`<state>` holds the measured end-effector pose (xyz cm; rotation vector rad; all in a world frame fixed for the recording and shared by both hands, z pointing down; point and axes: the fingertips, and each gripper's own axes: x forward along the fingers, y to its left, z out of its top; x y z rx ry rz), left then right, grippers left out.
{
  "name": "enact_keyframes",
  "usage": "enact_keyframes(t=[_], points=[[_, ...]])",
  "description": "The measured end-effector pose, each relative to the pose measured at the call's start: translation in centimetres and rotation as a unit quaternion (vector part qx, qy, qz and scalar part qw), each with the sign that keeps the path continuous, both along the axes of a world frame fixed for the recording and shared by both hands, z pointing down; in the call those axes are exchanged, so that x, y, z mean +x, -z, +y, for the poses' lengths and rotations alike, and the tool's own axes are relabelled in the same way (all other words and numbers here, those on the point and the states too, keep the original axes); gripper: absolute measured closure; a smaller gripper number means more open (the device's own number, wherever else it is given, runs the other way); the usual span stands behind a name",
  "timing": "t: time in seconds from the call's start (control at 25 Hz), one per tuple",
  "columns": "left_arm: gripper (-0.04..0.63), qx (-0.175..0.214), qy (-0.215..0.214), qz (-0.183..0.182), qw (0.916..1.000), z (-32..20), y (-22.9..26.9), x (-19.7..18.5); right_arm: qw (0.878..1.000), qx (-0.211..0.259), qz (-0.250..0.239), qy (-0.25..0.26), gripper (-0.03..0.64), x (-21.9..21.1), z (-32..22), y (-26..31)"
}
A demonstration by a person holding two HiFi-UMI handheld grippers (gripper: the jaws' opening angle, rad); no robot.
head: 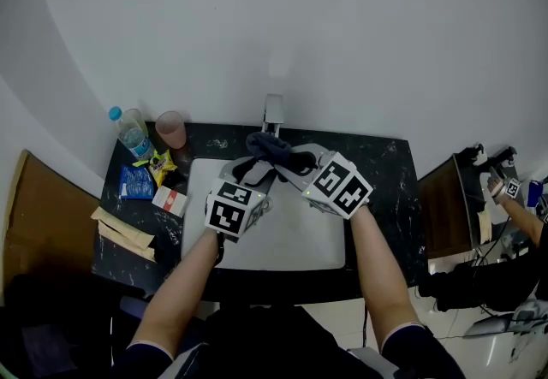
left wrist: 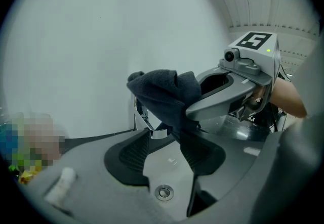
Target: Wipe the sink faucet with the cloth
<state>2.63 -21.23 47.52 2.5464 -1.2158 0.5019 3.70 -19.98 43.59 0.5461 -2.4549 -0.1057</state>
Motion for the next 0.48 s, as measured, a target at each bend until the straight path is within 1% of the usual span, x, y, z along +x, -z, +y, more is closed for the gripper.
enact_keyframes(t=[0.16, 0.28, 0.48], points=[[0.400, -0.001, -0.002, -0.007, 1.0000, -0.3, -0.1, 0.0, 1.000, -0.010, 0.016, -0.002, 0.569, -0.7, -1.0, -0.4], [0.407, 0.007, -0.004, -0.006, 1.0000, -0.7, 0.3, 0.0, 0.999, -0.023, 0.025, -0.011, 0.569, -0.5, -2.0, -1.2], [0.444, 0.008, 0.000, -0.022, 0.9997, -1.0, -0.3, -0.6, 0.999, -0.037, 0.004, -0.040, 0.568, -0.4, -4.3, -1.3]])
